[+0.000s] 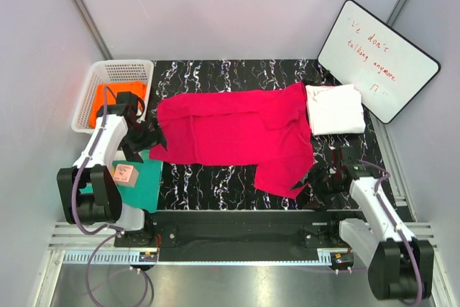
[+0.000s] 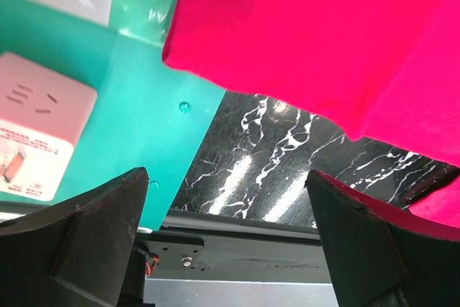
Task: Fold and stack the t-shirts
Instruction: Grap the side of the flattened tshirt closest away from the robot with both arms
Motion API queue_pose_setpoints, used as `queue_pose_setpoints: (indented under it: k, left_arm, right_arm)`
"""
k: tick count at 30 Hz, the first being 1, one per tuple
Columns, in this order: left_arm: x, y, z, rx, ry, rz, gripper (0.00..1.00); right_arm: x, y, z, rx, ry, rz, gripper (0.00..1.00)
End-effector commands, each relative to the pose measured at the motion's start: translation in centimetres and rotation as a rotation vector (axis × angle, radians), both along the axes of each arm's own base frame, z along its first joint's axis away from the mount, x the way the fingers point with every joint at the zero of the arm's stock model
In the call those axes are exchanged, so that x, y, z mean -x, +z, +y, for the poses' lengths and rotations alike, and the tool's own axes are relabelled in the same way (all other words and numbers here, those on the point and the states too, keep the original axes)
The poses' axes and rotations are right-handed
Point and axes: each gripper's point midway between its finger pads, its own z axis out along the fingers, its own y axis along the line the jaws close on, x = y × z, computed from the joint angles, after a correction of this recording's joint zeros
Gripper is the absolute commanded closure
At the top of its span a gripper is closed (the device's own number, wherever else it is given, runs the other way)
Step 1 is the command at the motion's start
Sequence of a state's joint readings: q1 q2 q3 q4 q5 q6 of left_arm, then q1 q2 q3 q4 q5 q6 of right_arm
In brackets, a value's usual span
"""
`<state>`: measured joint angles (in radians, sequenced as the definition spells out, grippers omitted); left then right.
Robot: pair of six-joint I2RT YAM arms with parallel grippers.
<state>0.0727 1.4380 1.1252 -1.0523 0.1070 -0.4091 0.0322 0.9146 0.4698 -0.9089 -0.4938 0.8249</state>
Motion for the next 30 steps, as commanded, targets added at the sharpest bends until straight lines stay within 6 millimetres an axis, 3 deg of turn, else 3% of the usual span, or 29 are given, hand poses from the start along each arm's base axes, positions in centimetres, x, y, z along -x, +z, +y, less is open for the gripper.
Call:
queue_pose_setpoints:
  k: [1, 8, 11, 13, 25, 30]
  left_arm:
    - [0.6, 0.0, 0.4, -0.016, 0.033, -0.023, 0.01]
    - [0.2, -0.4, 0.9, -0.04, 0.014, -0.009, 0.01]
    - [-0.4, -0.5, 1.1, -0.048, 0.005, -0.005, 0.01]
    - [-1.0, -0.3, 1.3, -0.057, 0.001, -0.014, 0.01]
    - [-2.5, -0.8, 2.2, -0.095, -0.028, 0.016, 0.01]
    - [-2.6, -1.6, 2.5, -0.113, -0.041, 0.053, 0.01]
  right_arm:
    - [-0.5, 0.7, 0.5, -0.045, -0.103, -0.047, 0.16]
    - [0.0, -1.9, -0.4, 0.012, -0.116, -0.028, 0.16]
    - [-0.4, -2.8, -0.4, 0.02, -0.107, -0.018, 0.28]
    - [-1.1, -2.8, -0.4, 0.018, -0.123, -0.025, 0.43]
    - [-5.3, -2.1, -0.8, 0.055, -0.1, -0.054, 0.41]
    - [-5.8, -2.6, -0.8, 0.062, -0.062, -0.022, 0.73]
